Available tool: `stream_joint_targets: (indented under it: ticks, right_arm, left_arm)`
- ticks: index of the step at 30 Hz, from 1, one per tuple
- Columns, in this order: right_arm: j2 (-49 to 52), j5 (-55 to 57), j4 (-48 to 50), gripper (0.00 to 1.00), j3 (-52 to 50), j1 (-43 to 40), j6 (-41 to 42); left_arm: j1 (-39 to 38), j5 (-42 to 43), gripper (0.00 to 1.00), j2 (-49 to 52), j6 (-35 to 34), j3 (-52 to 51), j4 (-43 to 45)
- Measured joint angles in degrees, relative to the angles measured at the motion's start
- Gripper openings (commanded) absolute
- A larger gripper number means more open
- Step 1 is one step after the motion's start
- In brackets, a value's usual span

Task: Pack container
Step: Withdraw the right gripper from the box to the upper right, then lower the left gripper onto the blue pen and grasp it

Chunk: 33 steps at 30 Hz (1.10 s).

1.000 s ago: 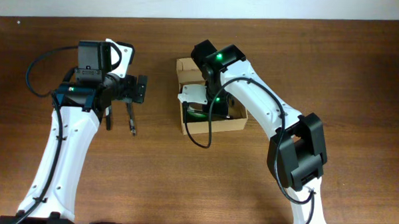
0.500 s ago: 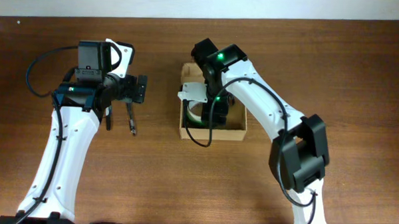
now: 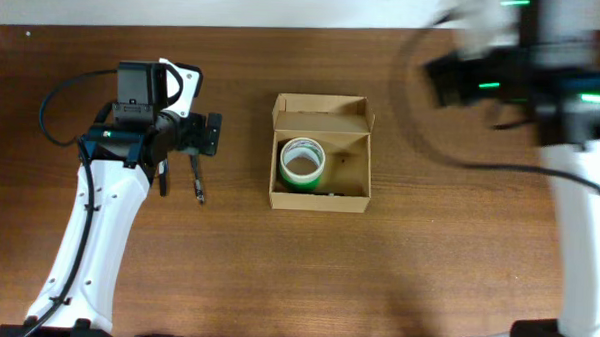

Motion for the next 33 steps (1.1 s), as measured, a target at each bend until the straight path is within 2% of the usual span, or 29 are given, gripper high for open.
stream_joint_targets:
  ticks: [5,11,15,22,28,33]
  right_arm:
    - [3.26,-3.06,-7.39,0.98,0.09,-16.87,11.63]
    - [11.13,-4.17,-8.13,0.99,-0.04,-25.64,17.51]
    - [14.93,-4.52,-9.2,0.99,-0.17,-26.95,19.15]
    - [18.32,-4.79,-9.2,0.99,-0.17,-26.91,19.96]
    - [18.82,-4.98,-9.2,0.99,-0.2,-26.91,20.2]
    - [18.82,-4.98,-9.18,0.99,-0.2,-26.91,20.28]
  left_arm:
    - [0.0,0.74,0.99,0.0,0.0,0.02,-0.76]
    - [0.0,0.98,0.99,0.0,0.0,0.11,-1.01]
    - [0.0,0.07,1.0,0.02,0.02,0.13,-0.81]
    - [2.95,-11.87,1.0,3.58,1.05,0.55,-1.18]
    - [12.04,-10.43,1.0,11.06,2.69,0.66,-6.25]
    - [17.11,-8.94,1.0,13.55,3.28,0.66,-6.56]
